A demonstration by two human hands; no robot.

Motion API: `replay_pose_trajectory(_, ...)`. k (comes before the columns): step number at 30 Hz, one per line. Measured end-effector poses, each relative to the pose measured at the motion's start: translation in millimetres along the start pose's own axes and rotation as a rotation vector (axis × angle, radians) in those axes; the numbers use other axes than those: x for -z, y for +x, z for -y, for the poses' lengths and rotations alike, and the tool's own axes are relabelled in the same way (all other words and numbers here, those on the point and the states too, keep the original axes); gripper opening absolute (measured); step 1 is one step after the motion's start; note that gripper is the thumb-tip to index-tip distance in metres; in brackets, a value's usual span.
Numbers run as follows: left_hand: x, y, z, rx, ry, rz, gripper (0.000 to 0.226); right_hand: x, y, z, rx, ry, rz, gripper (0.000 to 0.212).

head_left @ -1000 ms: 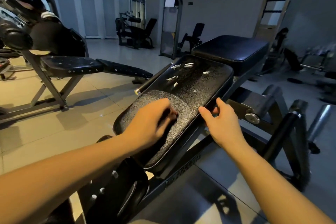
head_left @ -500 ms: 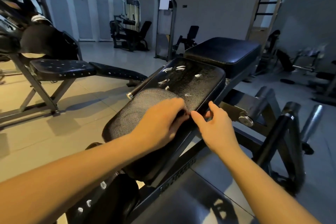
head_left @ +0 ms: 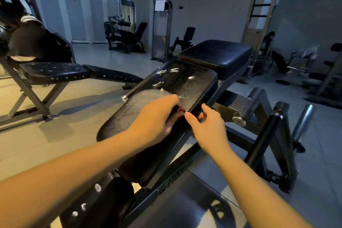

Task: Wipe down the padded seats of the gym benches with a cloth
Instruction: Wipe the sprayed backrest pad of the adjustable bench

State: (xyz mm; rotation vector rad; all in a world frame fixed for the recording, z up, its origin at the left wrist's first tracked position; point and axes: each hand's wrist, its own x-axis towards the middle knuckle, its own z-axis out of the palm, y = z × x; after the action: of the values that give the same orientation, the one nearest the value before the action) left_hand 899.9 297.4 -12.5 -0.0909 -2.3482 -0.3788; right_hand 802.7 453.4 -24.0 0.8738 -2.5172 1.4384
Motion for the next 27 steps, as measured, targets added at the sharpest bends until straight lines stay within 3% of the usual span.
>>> replay_pose_trajectory(2, 11, -26, 17, -0.030, 0.015, 0.026, 0.015, -2, -2, -2, -0.010, 0.037, -0.004, 0.079)
replay_pose_trajectory(7, 37, -36, 101, 0.389, 0.195, -0.067, 0.022, -5, 1, 1, -0.059, 0.040, 0.016, 0.061)
replay_pose_trajectory(9, 31, -15, 97, 0.435, 0.186, -0.116, 0.021, -7, 2, 0, -0.061, 0.007, 0.013, 0.063)
replay_pose_trajectory(12, 6, 23, 46, 0.361, 0.058, -0.160, 0.016, -3, 0, 3, -0.059, 0.012, 0.042, 0.061)
replay_pose_trajectory(15, -5, 22, -10, 0.149, -0.045, -0.087, 0.012, 4, -1, 4, -0.058, 0.031, 0.060, 0.044)
replay_pose_trajectory(17, 0, -11, -14, -0.001, -0.074, -0.030, 0.013, 6, 0, 4, -0.059, 0.066, 0.069, 0.051)
replay_pose_trajectory(19, 12, -50, 8, -0.016, -0.046, 0.023, 0.020, 5, 0, 3, -0.058, 0.080, 0.059, 0.046)
replay_pose_trajectory(23, 38, -71, 82, 0.215, 0.097, -0.064, 0.025, 1, 1, 3, -0.065, 0.084, 0.050, 0.039)
replay_pose_trajectory(27, 20, -12, 83, 0.420, 0.115, -0.165, 0.022, 0, -2, 5, -0.050, 0.120, 0.042, 0.056)
